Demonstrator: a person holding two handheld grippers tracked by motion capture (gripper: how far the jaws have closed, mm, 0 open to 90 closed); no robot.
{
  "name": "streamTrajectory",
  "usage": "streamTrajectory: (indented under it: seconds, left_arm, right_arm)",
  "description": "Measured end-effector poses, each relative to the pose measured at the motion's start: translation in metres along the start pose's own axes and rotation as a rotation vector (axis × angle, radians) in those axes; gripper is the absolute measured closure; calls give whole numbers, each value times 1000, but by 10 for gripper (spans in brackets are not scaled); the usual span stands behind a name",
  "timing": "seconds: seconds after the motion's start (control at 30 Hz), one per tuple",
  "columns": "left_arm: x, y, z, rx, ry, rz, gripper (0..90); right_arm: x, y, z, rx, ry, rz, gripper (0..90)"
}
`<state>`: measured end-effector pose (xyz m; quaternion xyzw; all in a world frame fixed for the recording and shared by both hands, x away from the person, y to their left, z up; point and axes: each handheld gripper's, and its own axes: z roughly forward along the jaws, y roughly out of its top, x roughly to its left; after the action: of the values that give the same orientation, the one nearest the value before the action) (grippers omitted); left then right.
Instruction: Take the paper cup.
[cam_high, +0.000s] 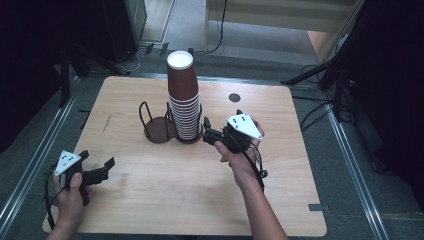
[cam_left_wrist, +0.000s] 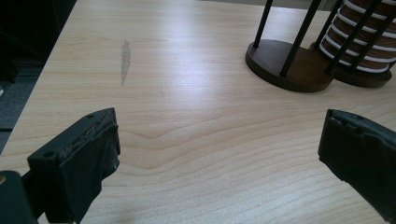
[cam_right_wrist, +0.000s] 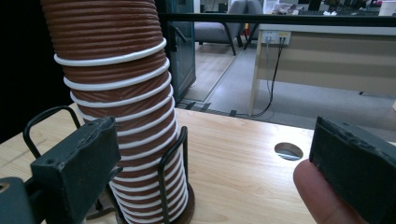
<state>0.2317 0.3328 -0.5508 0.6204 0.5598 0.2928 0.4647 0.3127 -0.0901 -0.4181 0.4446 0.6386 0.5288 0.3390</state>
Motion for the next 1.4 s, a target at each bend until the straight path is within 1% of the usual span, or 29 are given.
streamTrajectory:
  seconds: [0.13,0.4,0.47,0.5,0.6,0.67,0.77,0.87,1.1,1.27,1.4]
  left_arm:
    - [0,0,0,2,-1,5,0]
    - [0,0,0,4,-5,6,0]
    - [0,0,0,5,-8,9,0]
    - [0,0,0,4,-8,9,0]
    - [0,0,0,3,-9,11,0]
    - [0,0,0,3,-11,11,0]
    - [0,0,0,1,-12,9,0]
    - [0,0,0,3,-11,9,0]
    - [-1,0,0,4,-11,9,0]
    - [-1,0,0,12,-8,17,0]
    - [-1,0,0,5,-11,11,0]
  right_arm:
    - [4,2,5,3,12,8,15]
    - [12,6,15,2,23,-8,15]
    - [17,8,19,2,29,-4,15]
    - [17,8,19,2,29,-4,15]
    - [22,10,23,2,36,-20,15]
    - [24,10,25,3,37,-23,15]
    - [27,12,29,5,42,-18,15]
    - [31,14,33,2,52,-21,15]
    - [35,20,40,-5,61,-25,15]
    - [39,25,43,-13,73,-31,15]
    - [43,29,47,-22,81,-38,15]
